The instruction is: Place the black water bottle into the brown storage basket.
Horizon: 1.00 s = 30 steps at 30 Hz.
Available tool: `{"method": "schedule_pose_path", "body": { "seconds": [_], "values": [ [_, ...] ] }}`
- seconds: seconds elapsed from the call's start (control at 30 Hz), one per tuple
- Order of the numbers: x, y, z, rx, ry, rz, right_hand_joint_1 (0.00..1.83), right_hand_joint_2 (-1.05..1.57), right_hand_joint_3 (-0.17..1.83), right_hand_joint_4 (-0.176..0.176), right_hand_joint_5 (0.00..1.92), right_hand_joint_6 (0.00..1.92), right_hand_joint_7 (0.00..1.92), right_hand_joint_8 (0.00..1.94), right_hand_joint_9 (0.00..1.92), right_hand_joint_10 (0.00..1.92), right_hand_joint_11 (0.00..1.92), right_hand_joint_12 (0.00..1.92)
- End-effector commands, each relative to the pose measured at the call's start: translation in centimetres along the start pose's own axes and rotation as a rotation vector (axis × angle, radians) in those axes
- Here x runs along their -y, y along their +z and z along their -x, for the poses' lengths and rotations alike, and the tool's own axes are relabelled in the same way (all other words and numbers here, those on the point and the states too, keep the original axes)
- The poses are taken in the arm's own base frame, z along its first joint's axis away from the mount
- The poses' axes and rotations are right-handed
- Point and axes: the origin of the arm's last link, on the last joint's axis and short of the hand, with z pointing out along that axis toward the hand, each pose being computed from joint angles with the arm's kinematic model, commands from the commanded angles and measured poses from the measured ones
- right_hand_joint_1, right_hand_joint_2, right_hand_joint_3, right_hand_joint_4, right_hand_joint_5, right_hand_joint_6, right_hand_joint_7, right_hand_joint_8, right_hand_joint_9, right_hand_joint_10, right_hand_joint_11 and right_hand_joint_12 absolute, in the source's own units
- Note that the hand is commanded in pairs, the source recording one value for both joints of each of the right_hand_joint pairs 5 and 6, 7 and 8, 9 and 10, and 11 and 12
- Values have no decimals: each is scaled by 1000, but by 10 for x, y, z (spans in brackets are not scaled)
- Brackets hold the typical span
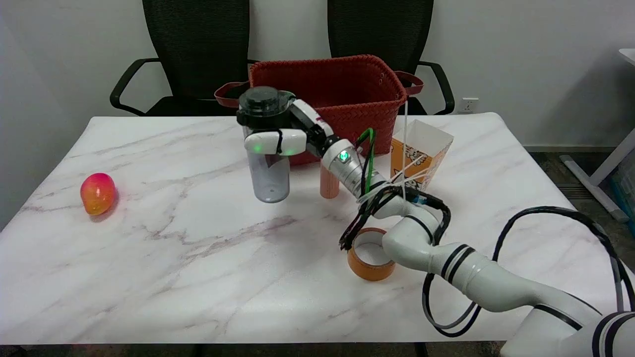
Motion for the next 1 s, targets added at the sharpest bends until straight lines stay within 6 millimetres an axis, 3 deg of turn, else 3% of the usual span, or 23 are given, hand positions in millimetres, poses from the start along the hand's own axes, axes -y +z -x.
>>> {"method": "schedule_pose_path", "body": {
  "seconds": [0.03,0.5,1.0],
  "values": [
    [35,5,-45,-68,-32,-75,1044,465,-175,0,956,956,1420,1420,1281,1281,852,852],
    [64,21,-65,-87,-83,-143,1040,485,-175,0,954,954,1423,1423,1277,1277,850,850],
    [95,53,-95,-105,-211,-199,1035,488,-175,0,959,959,1425,1425,1280,1280,831,831]
  ]
}}
